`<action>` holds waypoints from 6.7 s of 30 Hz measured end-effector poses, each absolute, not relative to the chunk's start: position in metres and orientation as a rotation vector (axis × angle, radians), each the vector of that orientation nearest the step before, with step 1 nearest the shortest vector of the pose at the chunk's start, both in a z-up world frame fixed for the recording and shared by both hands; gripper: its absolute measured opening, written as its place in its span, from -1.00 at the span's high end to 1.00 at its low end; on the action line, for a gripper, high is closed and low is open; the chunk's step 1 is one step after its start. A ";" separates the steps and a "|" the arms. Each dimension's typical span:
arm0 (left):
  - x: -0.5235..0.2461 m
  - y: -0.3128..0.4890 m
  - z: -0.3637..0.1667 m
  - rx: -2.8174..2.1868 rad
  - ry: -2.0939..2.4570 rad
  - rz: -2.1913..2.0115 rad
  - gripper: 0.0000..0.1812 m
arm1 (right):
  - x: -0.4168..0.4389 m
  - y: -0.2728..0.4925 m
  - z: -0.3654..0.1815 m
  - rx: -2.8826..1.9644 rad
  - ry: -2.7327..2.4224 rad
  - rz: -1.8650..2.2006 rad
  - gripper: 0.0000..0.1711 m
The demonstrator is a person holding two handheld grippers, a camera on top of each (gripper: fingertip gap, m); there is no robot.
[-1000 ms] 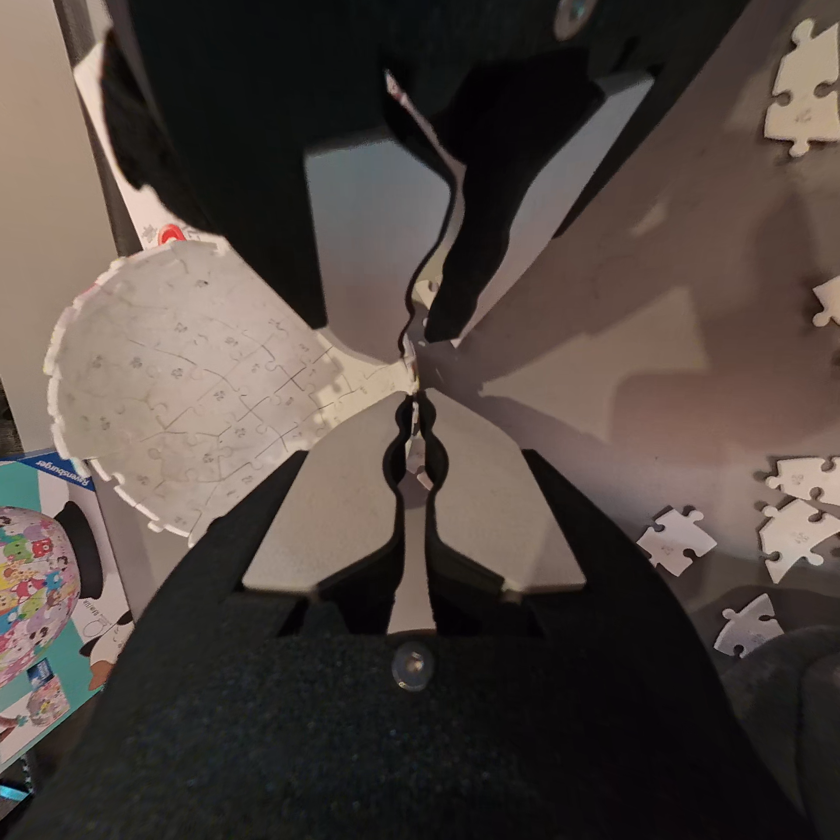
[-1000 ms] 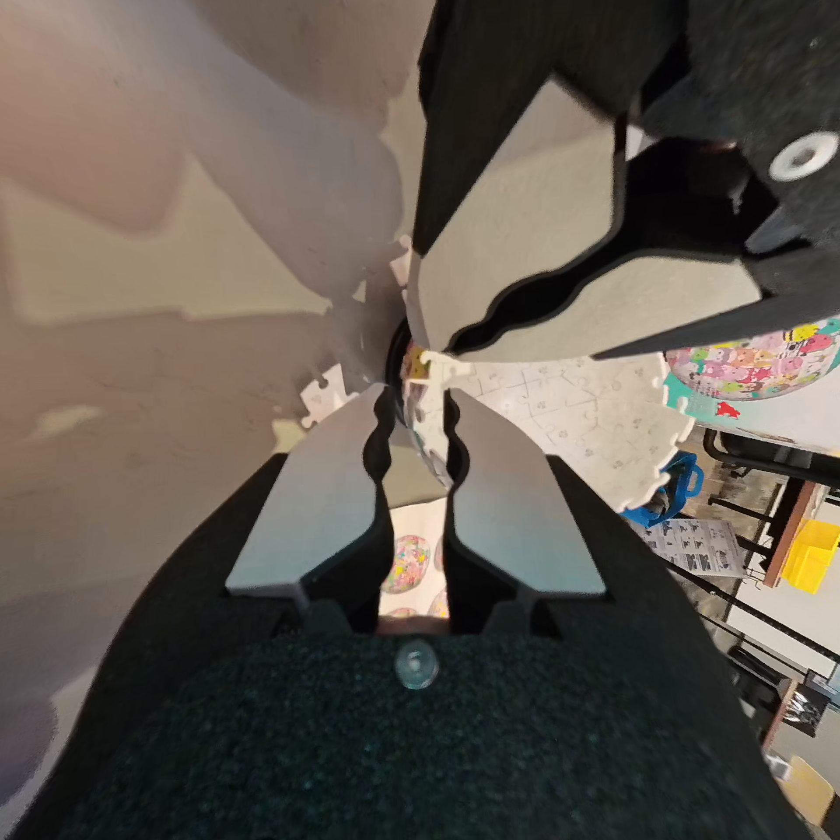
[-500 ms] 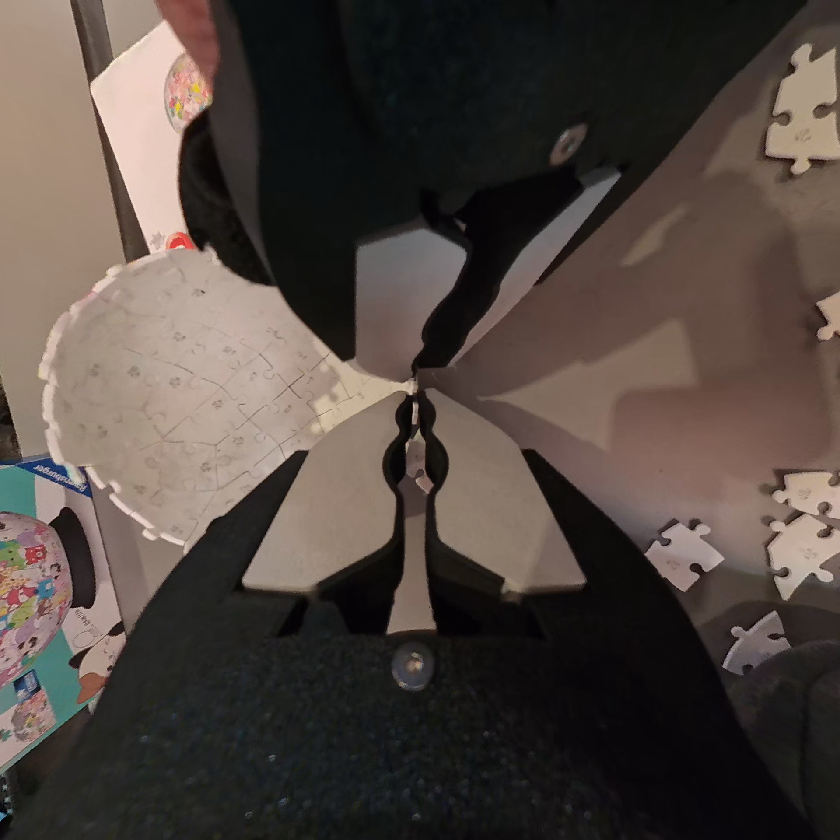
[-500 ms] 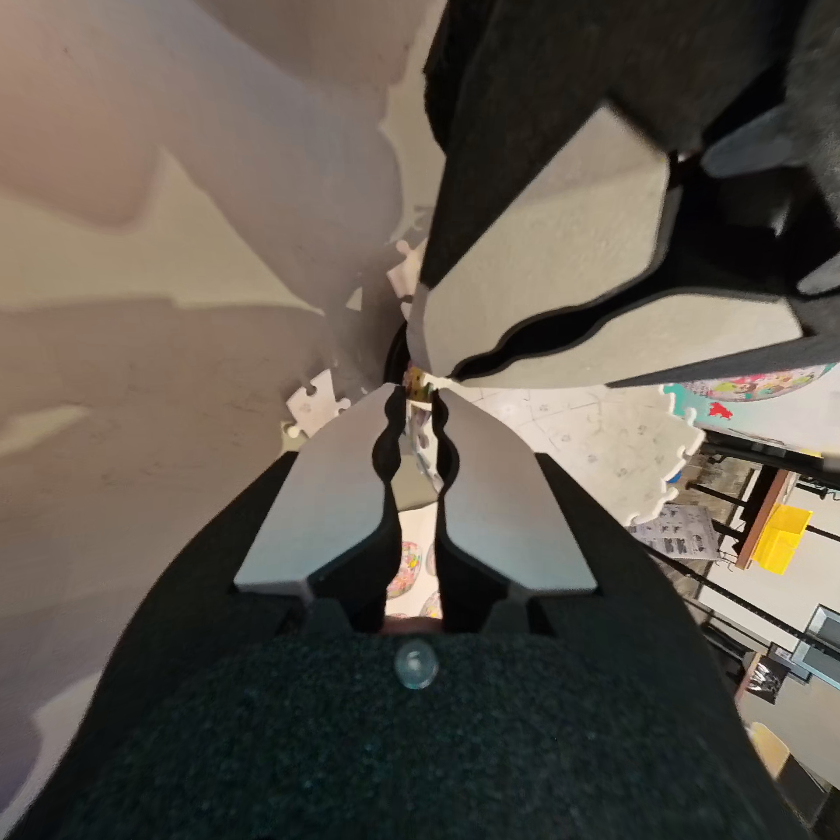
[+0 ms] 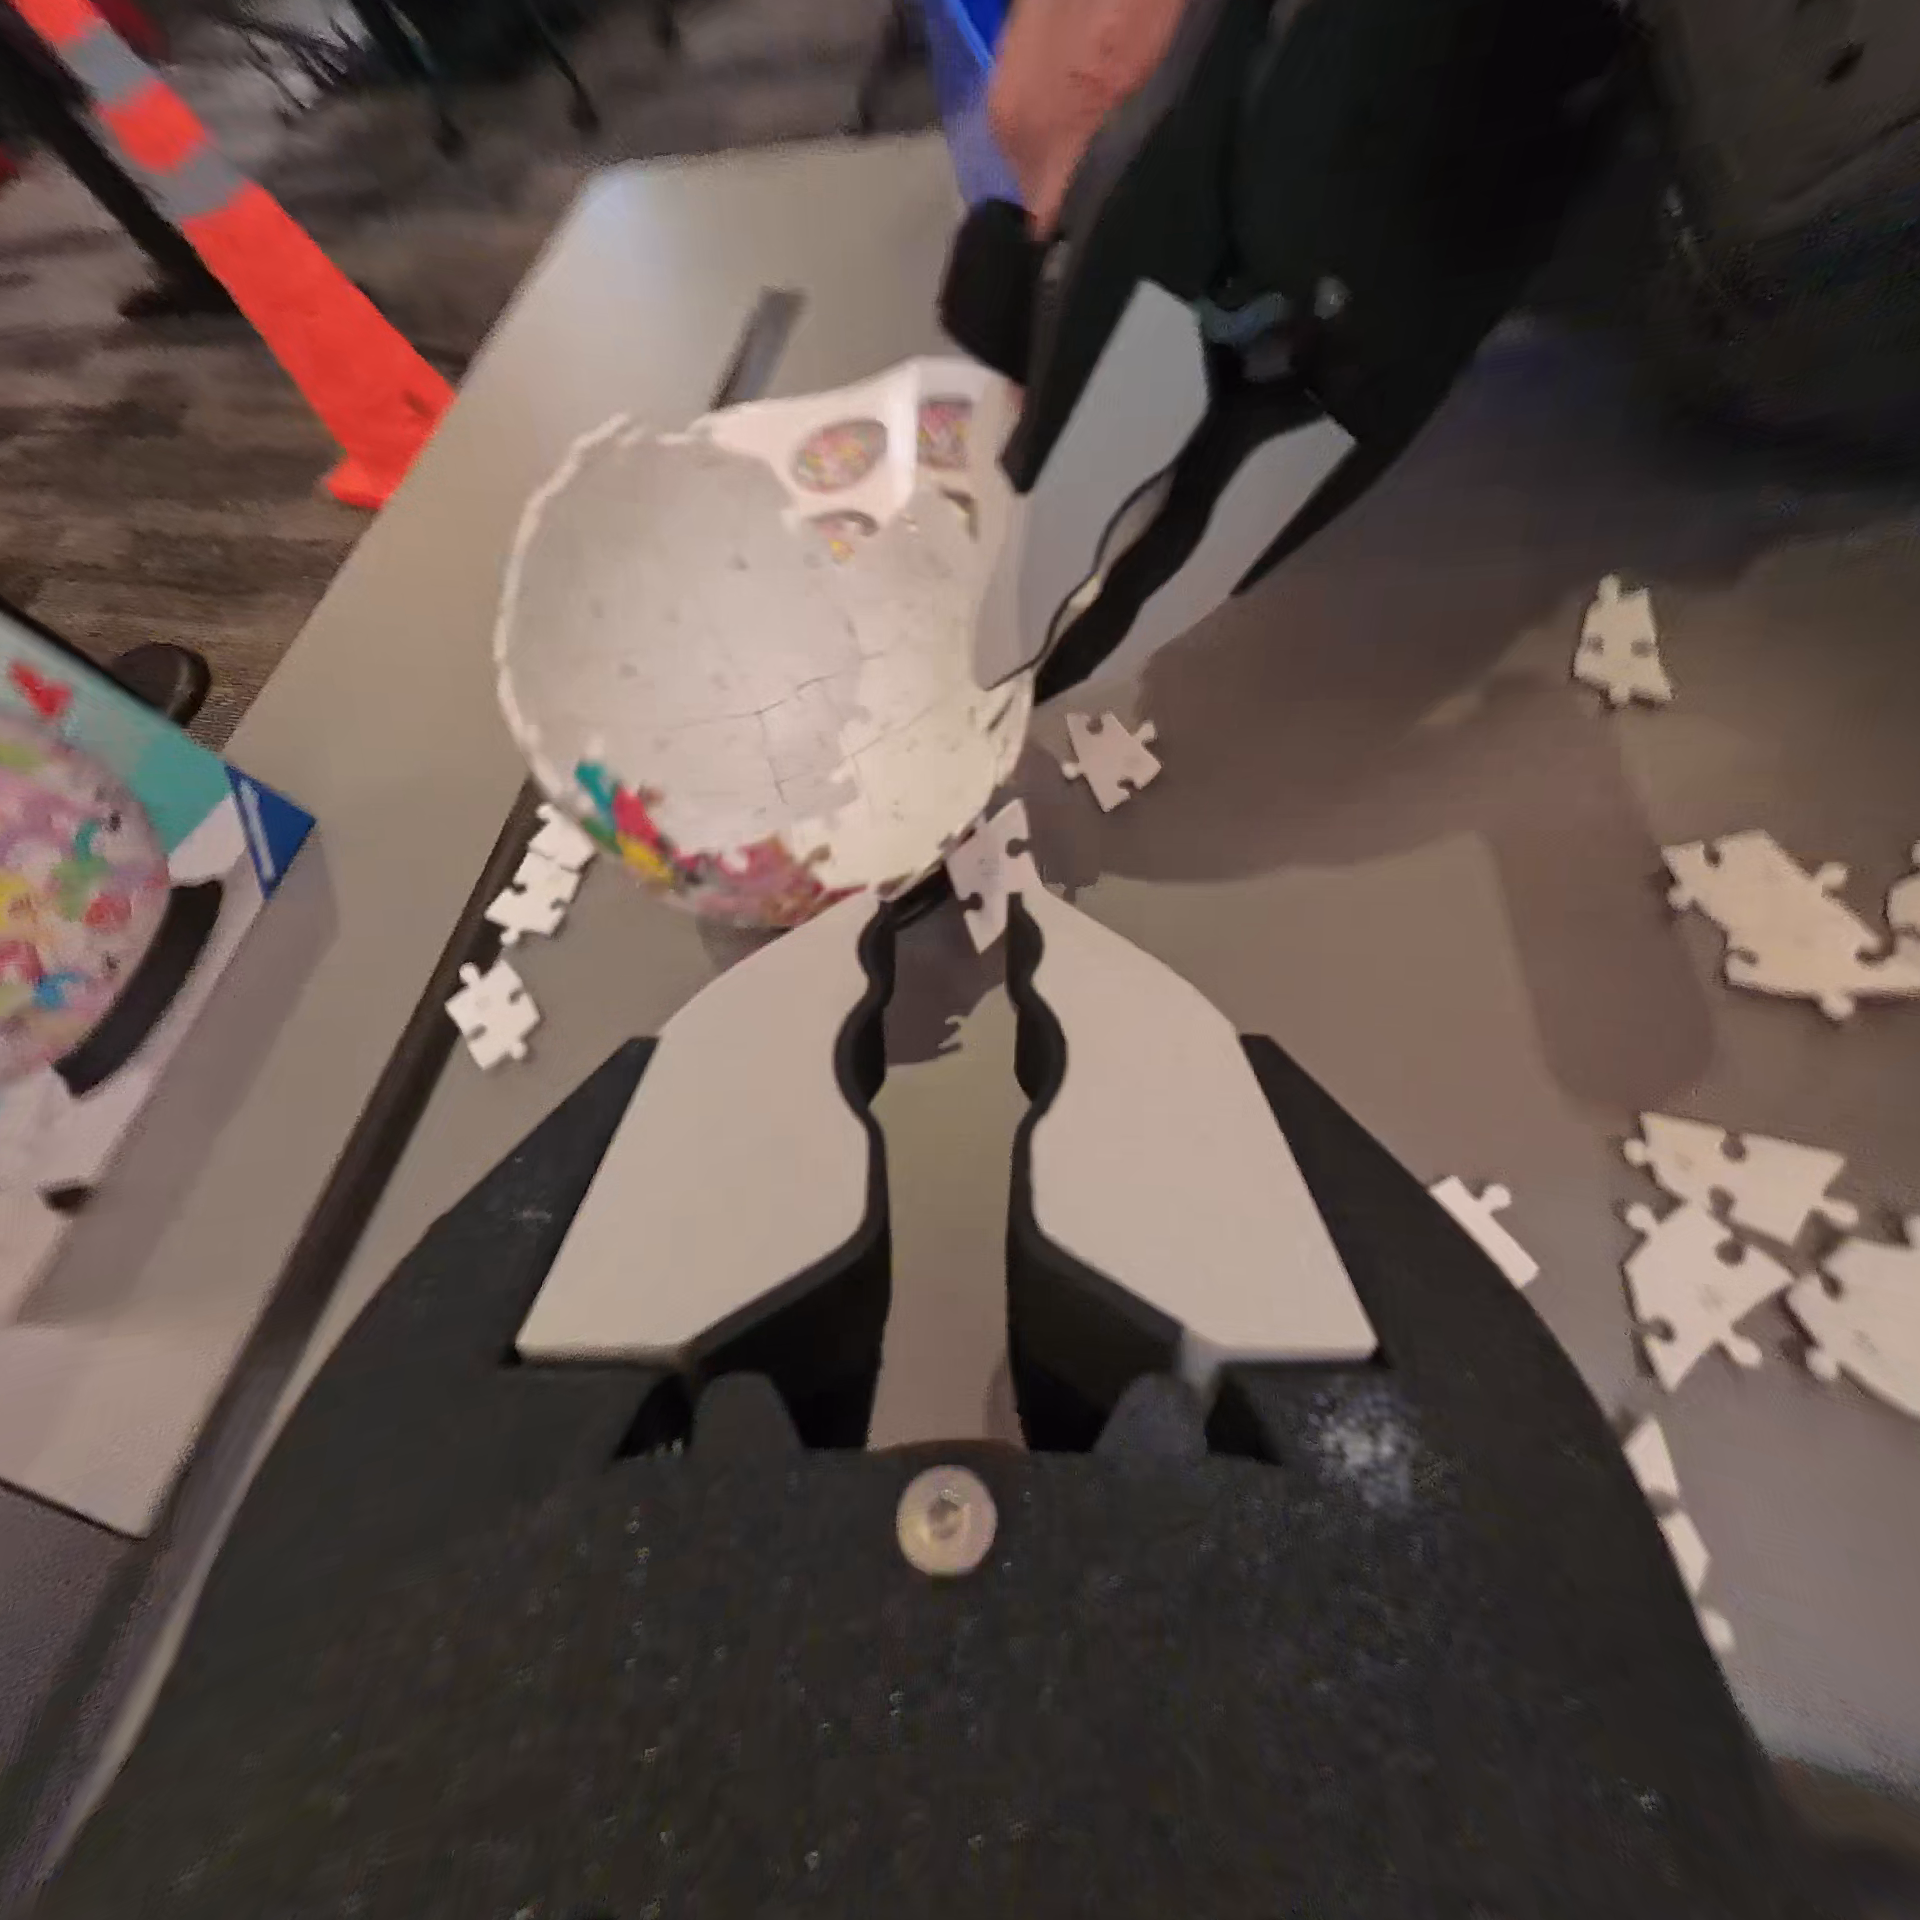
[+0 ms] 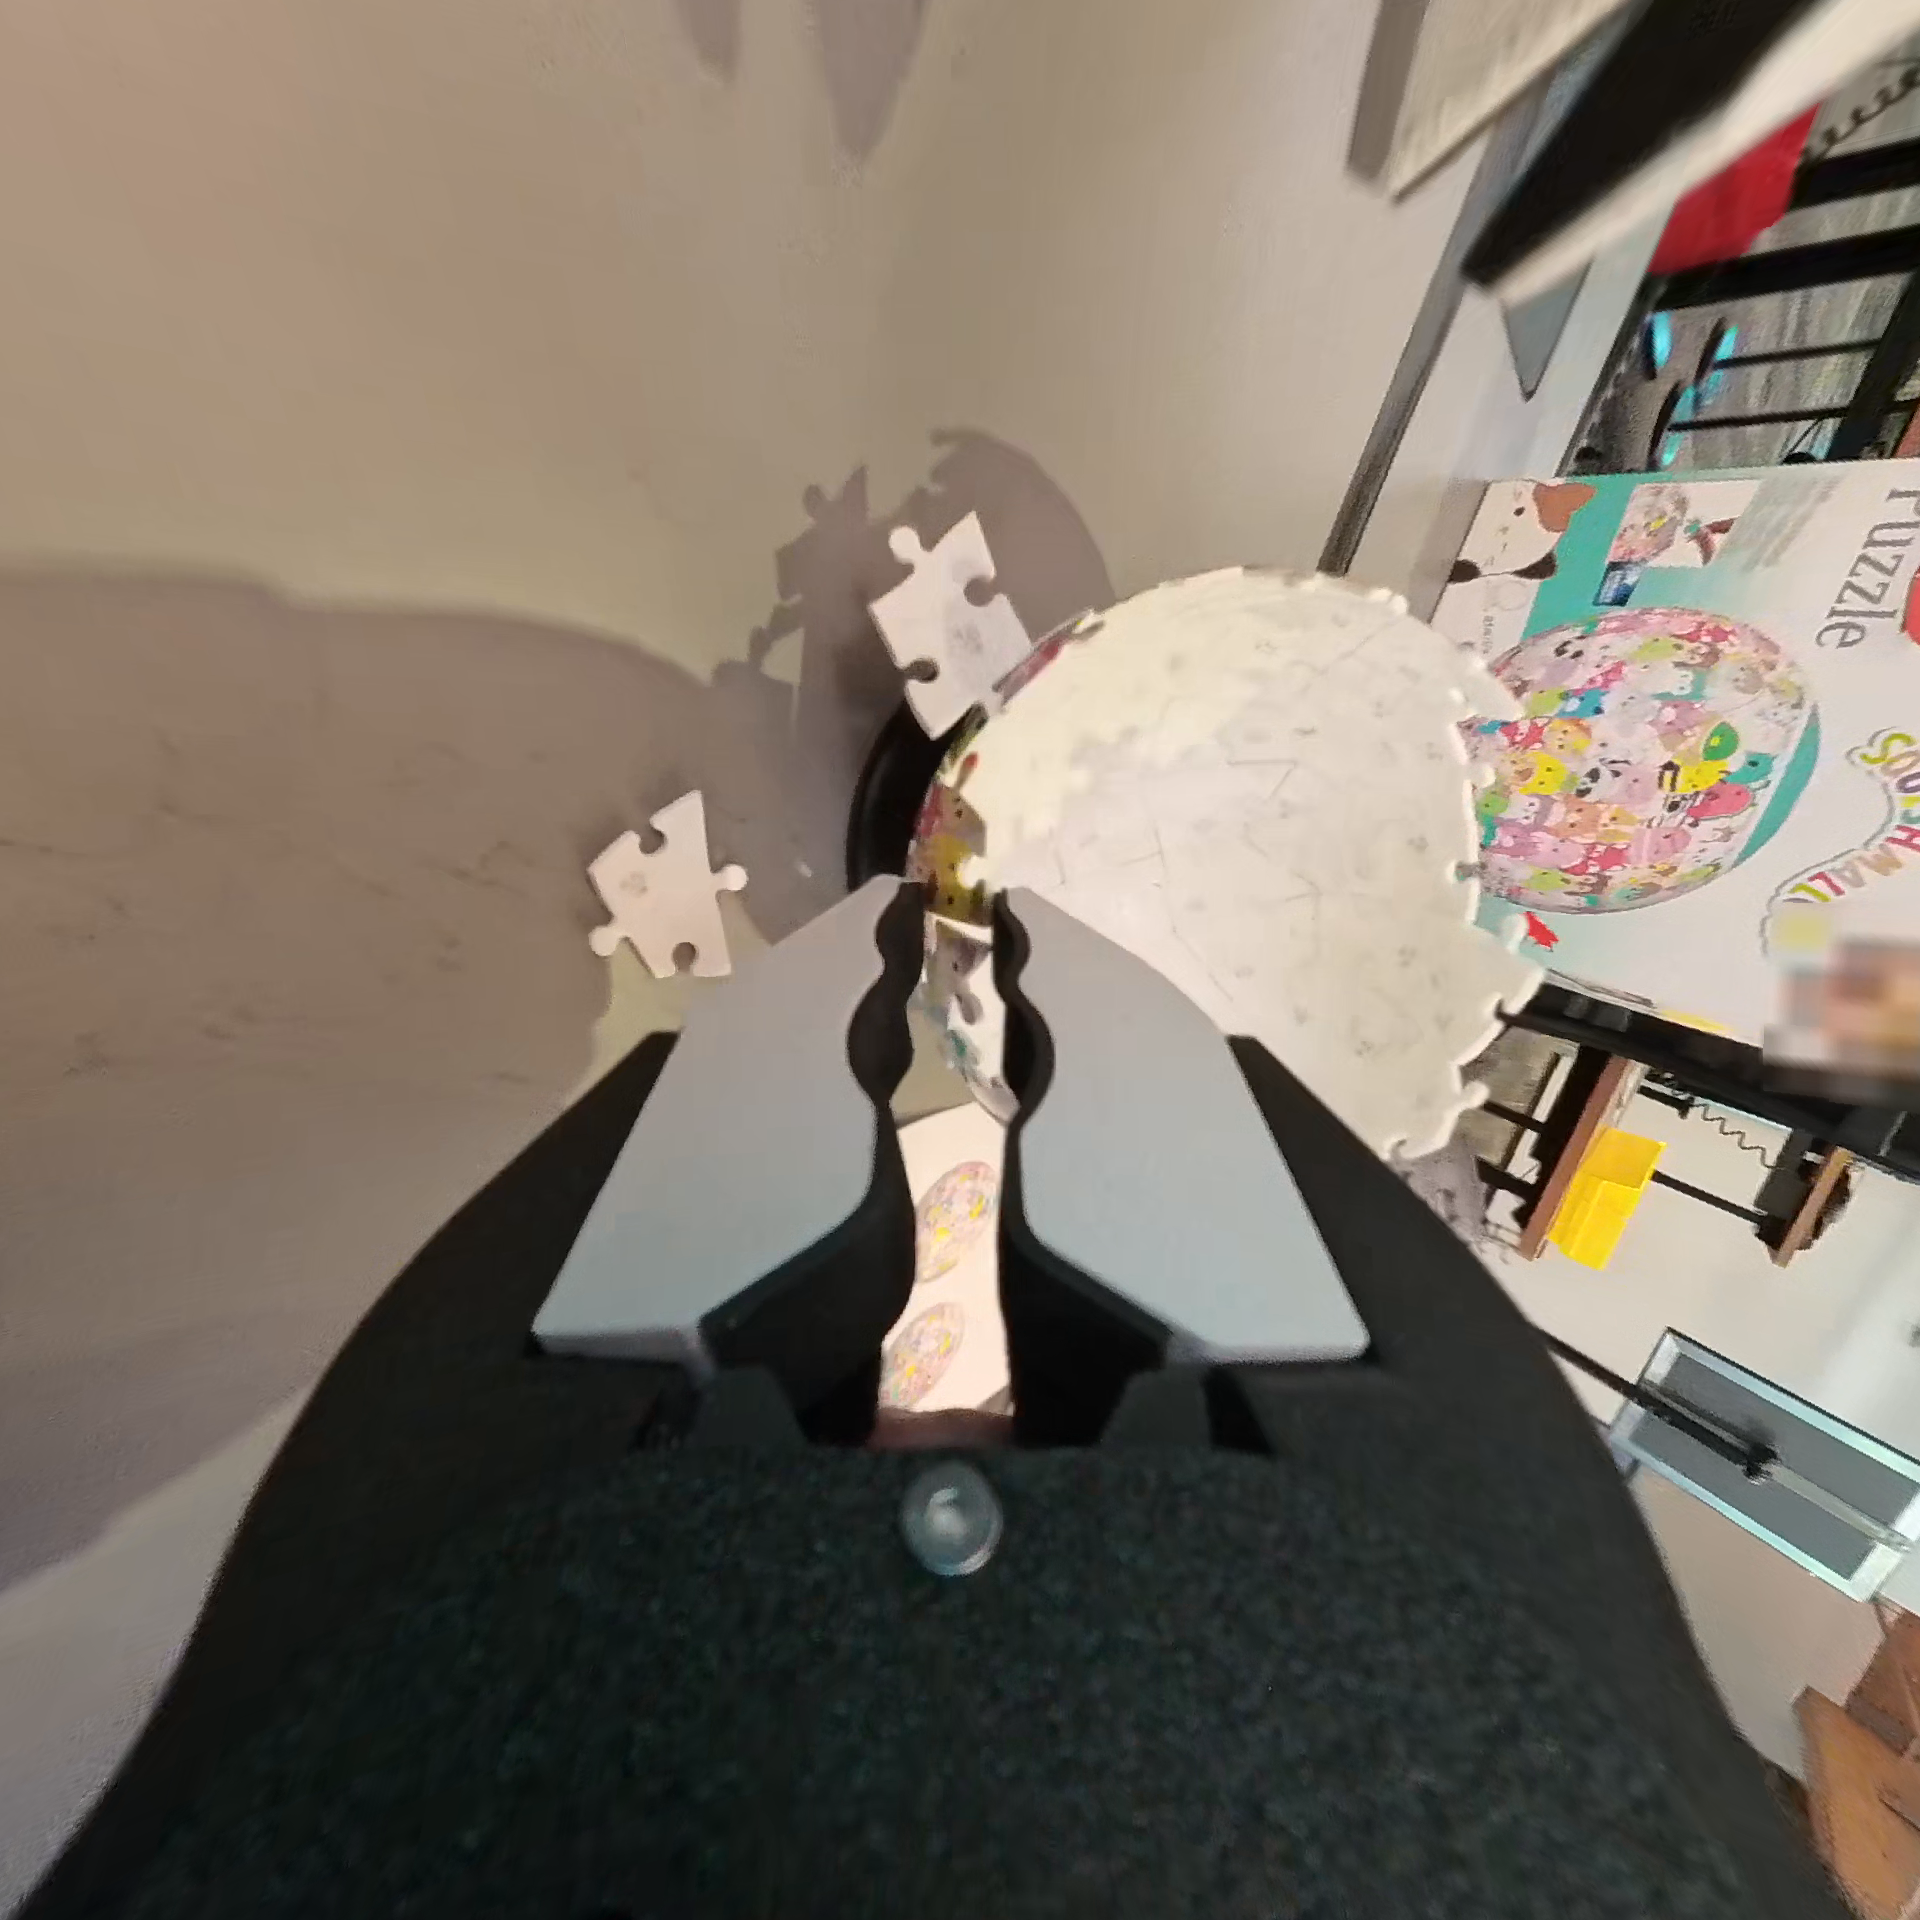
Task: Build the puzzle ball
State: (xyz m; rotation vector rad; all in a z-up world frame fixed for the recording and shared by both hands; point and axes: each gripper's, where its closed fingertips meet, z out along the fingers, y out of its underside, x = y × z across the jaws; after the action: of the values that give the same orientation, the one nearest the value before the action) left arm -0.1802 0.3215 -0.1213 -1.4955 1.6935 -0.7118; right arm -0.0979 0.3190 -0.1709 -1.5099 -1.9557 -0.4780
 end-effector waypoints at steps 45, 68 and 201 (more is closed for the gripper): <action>-0.212 0.317 -0.150 -1.298 1.404 -0.740 0.83 | -0.121 0.260 -0.223 -2.037 -1.679 -0.034 1.00; -0.285 0.323 -0.142 -1.322 1.287 -0.616 0.88 | -0.094 0.322 -0.163 -1.867 -2.118 -0.640 0.66; -0.306 0.292 -0.172 -1.318 1.516 -0.537 0.75 | -0.090 0.309 -0.166 -1.660 -2.275 -0.061 0.97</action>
State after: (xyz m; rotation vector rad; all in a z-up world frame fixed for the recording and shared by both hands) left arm -0.3055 0.2916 -0.1721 -1.3184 1.5160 -0.5365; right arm -0.0898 0.3089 -0.1656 -1.6603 -2.2753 -0.0608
